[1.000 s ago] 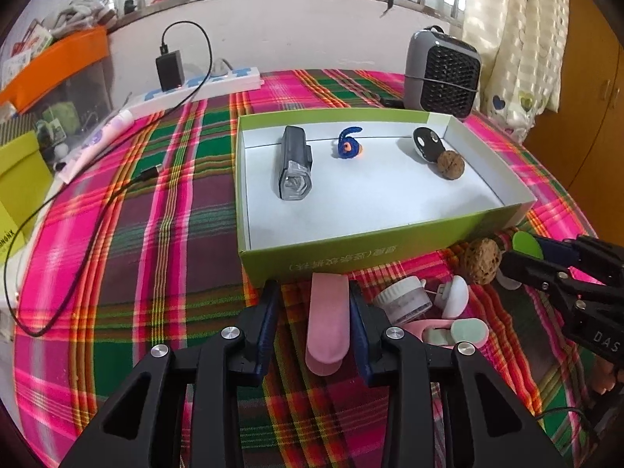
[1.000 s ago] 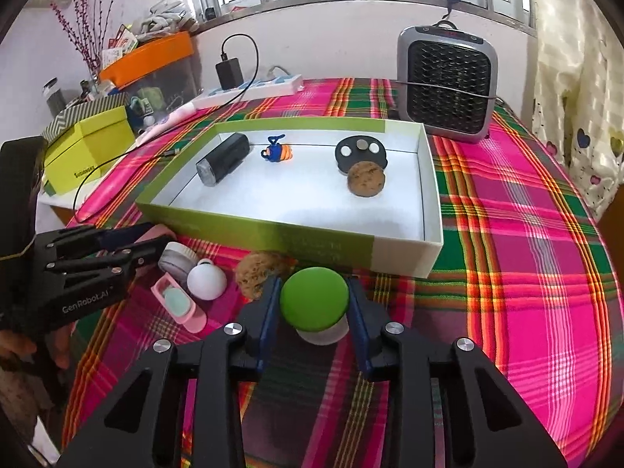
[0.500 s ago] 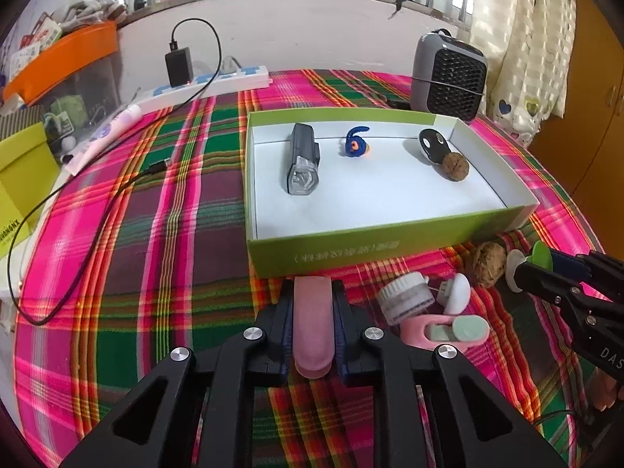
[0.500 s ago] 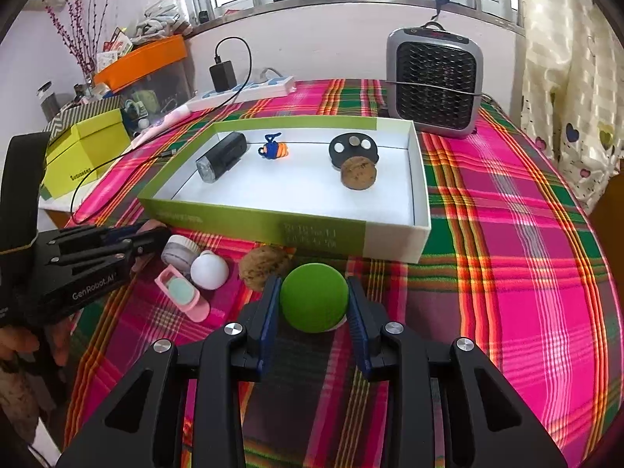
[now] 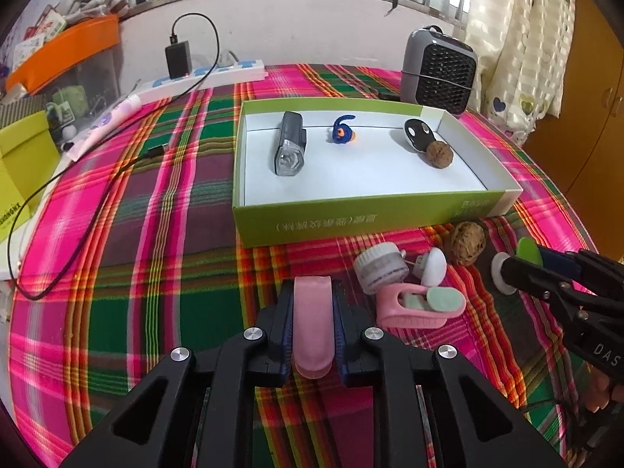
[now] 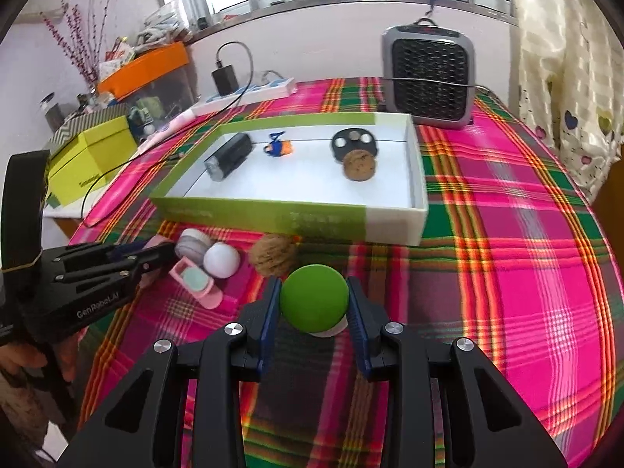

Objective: Organize objects
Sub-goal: 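Lift the pink clip with the left tool while the right tool lifts the green cap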

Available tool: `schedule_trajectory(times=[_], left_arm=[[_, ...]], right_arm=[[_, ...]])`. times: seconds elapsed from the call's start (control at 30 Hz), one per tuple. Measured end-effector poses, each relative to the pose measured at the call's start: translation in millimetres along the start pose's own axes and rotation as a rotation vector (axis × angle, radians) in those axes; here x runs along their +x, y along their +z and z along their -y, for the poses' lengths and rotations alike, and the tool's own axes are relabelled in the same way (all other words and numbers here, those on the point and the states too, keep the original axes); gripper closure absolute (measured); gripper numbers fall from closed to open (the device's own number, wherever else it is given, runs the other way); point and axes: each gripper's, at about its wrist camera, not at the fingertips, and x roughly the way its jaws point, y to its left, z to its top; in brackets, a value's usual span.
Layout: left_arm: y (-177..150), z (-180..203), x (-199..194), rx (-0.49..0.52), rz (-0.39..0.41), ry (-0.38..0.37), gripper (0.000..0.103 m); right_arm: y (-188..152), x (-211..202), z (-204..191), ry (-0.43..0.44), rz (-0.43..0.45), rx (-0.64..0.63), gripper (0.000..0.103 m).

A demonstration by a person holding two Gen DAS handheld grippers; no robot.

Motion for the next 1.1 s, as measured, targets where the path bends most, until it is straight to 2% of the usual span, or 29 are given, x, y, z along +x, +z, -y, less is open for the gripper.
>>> schedule_trajectory(times=[0.4,0.6,1.0,1.03,1.07,1.1], left_arm=[[-3.5,0.6,-1.4,-0.036,0.015,0.009,0.087],[-3.2,-0.2,-1.5,-0.056,0.018,0.007,0.087],[-2.5,-2.7,-1.5,-0.068,0.02,0.001,0.087],[-2.5,-2.7,-1.5,-0.068,0.02,0.001,0.087],[-2.4,-2.5,-1.4,-0.067,0.019,0.002,0.087],[-2.4,-2.5,-1.5,-0.066,0.019,0.003,0.087]], right_arm=[[-4.0,0.6,-4.3,0.02,-0.006,-0.034,0.069],[-4.8,5.6,-0.7,0.04,-0.038,-0.016,0.069],[-5.2,6.4,-3.0,0.019,-0.035,-0.028,0.072],[-5.1,6.0,-3.5,0.02,-0.032,-0.028,0.073],[-5.1,5.7,-3.9,0.019,-0.03,-0.028,0.087],[-5.0,5.5,-3.9,0.02,-0.028,-0.028,0.085]])
